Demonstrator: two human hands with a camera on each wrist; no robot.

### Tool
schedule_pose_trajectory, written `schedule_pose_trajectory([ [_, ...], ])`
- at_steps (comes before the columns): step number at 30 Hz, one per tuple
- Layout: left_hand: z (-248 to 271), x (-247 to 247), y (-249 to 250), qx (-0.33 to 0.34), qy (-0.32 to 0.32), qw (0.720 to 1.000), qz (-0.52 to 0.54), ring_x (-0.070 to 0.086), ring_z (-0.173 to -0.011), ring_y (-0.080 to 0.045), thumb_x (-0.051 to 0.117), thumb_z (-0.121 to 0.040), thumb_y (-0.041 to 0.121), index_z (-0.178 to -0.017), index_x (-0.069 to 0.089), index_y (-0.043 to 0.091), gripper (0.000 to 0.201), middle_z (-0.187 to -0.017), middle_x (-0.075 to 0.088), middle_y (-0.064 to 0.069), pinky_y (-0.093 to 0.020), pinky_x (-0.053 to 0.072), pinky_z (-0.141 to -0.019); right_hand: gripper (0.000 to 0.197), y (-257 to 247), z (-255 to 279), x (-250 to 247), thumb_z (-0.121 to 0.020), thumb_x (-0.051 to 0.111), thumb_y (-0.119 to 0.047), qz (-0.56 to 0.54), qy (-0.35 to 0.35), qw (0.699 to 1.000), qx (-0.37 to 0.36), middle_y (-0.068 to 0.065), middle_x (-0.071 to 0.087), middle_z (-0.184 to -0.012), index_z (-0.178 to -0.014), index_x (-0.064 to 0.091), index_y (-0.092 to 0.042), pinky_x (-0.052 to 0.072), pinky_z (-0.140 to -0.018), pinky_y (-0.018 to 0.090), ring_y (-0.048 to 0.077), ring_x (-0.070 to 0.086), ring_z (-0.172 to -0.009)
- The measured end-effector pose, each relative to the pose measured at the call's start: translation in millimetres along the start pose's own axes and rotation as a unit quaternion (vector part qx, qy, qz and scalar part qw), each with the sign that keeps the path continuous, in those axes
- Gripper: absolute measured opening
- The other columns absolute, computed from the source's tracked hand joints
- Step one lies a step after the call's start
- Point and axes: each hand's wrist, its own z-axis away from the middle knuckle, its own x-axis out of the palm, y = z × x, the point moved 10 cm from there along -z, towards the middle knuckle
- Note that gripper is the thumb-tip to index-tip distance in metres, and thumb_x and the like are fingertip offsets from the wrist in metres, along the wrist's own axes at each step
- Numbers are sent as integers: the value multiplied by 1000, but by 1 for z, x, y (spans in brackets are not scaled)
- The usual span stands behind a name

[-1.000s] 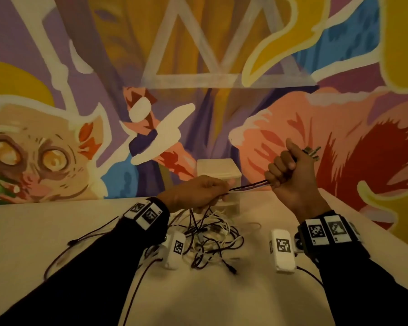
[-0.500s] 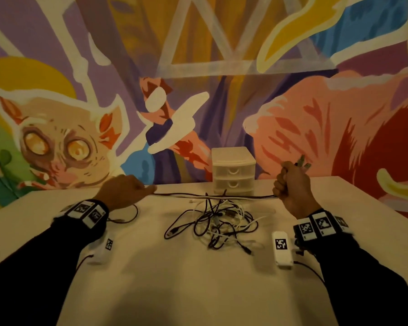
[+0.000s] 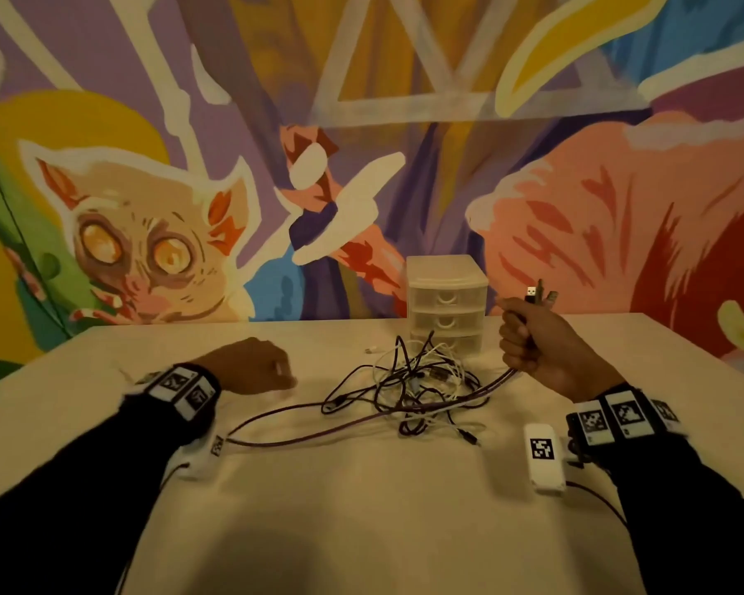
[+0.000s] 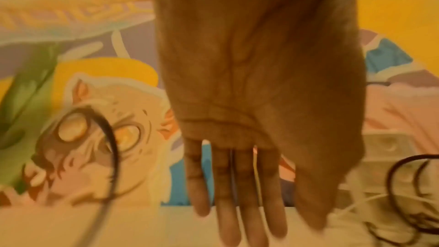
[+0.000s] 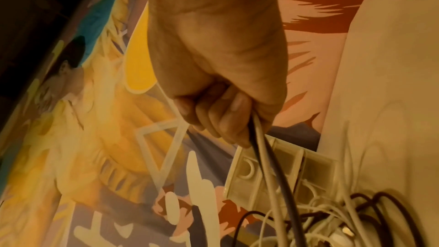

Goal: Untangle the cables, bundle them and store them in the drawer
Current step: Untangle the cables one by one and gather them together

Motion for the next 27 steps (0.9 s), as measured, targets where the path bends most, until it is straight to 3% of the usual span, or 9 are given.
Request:
schedule_pose_trajectory([
  [4,-15,-9,74,88,84,986,110,66,-73,-2,67,-103,44,-109,76,34,15,-105,76,12,-29,54,-81,60,2,1,8,-111,52,-33,3,-5,1000,-3,-3,15,-51,-54,36,-20,10,-41,29,13,12,-40],
  [6,-29,-1,90,84,84,990,76,62,-80,-2,65,-103,43,-116,76,33,19,-116,75,10,-29,48,-82,58,1,3,11,-110,53,-32,7,-5,1000,-7,-2,15,-52,-56,37,-19,11,-40,28,13,12,-41],
  [9,-46,18,90,40,52,997,28,62,-105,-17,66,-100,48,-120,75,36,26,-118,67,7,-37,52,-95,57,-1,8,11,-110,54,-32,23,0,1000,-13,-2,16,-53,-58,40,-18,10,-42,29,13,13,-41],
  [14,-52,19,90,26,51,998,3,60,-107,-21,73,-96,46,-117,75,35,24,-110,57,7,-40,54,-97,57,4,6,3,-110,56,-35,29,7,999,-18,-2,18,-52,-57,42,-17,9,-47,32,13,15,-41],
  [18,-57,-7,76,17,162,982,100,65,-108,-21,71,-97,37,-104,71,29,10,-114,61,6,-38,54,-94,56,10,-1,-3,-110,56,-35,13,24,999,-24,-2,16,-53,-57,43,-18,13,-41,29,12,14,-42],
  [20,-52,-39,67,33,267,937,221,67,-99,-14,74,-99,29,-97,69,26,5,-105,68,8,-30,55,-89,56,11,-6,-5,-109,56,-34,0,32,999,-30,-2,16,-54,-58,42,-18,15,-40,28,13,14,-42],
  [23,-36,-87,53,38,392,821,414,68,-93,-2,76,-99,28,-104,74,21,9,-101,75,10,-16,51,-83,55,6,-14,-4,-110,56,-32,-26,45,997,-49,-2,17,-52,-59,42,-18,13,-42,30,12,15,-41],
  [25,-33,-105,56,64,422,732,532,70,-96,0,77,-98,30,-113,78,19,18,-107,78,8,-14,53,-83,54,5,-19,-2,-110,55,-32,-34,53,996,-62,-2,18,-52,-60,42,-17,12,-44,31,12,15,-41],
  [27,-40,-106,77,92,391,686,606,72,-99,0,75,-100,28,-119,75,16,22,-111,79,4,-15,56,-82,53,9,-23,1,-110,56,-34,-30,59,995,-69,-1,18,-53,-62,45,-16,14,-45,31,13,15,-42],
])
